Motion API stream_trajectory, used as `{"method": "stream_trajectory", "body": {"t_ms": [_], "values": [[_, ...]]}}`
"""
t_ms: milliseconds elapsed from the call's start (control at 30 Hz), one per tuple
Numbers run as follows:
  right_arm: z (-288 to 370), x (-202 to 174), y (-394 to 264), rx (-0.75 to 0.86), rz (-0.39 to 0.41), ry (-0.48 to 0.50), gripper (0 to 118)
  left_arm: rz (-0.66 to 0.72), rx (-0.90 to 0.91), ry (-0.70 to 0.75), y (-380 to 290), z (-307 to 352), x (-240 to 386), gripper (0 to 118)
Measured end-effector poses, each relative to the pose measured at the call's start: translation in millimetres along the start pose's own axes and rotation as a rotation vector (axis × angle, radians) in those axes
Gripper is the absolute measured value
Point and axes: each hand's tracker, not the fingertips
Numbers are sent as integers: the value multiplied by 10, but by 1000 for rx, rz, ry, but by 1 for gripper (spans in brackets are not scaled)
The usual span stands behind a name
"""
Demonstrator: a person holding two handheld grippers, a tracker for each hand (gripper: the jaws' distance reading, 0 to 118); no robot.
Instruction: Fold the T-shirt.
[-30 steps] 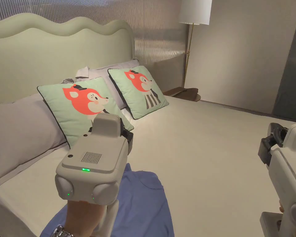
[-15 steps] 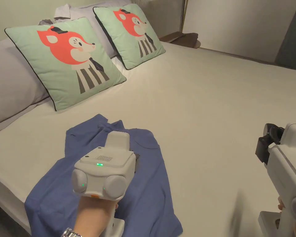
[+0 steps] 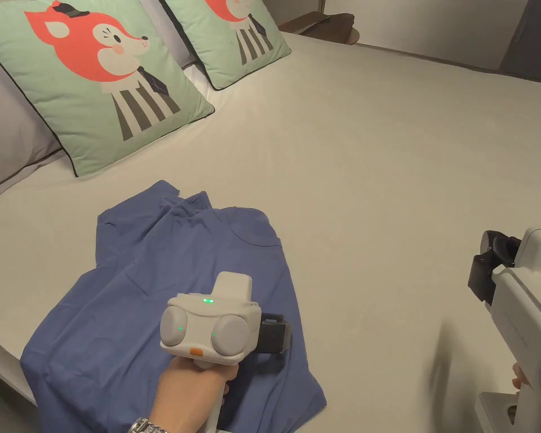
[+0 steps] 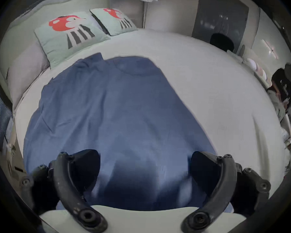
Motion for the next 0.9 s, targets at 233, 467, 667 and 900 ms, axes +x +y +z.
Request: {"method": "stream_trajectory", "body": {"t_ms": [233,467,667,900], "values": [[151,144,59,10,-5,-19,0,-5,93,47,22,229,99,5],[547,387,212,85,-38,-49,0,37,240,49,241,790,163,5],[1053,648,394,170,-78,-104,0,46,498,-89,608,1677,502,5],[1660,1146,391,241,-102,-219,0,-101,707,-380,877,2418,1518,5]]}}
